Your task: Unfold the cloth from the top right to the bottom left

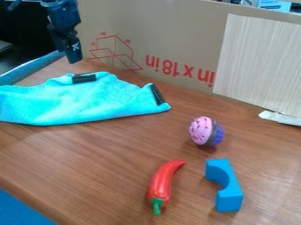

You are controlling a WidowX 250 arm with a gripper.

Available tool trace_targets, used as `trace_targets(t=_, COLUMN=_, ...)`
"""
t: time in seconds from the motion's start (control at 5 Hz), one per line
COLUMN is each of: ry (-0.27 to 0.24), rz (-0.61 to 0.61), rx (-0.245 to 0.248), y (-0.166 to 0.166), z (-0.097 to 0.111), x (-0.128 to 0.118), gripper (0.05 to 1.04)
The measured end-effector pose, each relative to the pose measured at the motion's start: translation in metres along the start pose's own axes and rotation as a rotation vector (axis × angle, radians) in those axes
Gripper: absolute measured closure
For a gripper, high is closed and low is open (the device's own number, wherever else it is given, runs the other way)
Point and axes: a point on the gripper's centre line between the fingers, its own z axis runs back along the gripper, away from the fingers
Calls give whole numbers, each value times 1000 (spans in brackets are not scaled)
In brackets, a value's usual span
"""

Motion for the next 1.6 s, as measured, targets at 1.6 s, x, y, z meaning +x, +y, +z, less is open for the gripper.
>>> trace_targets(t=1.6, ry=70, rz=-45, rx=48, y=-20, z=-50, x=8, gripper=83)
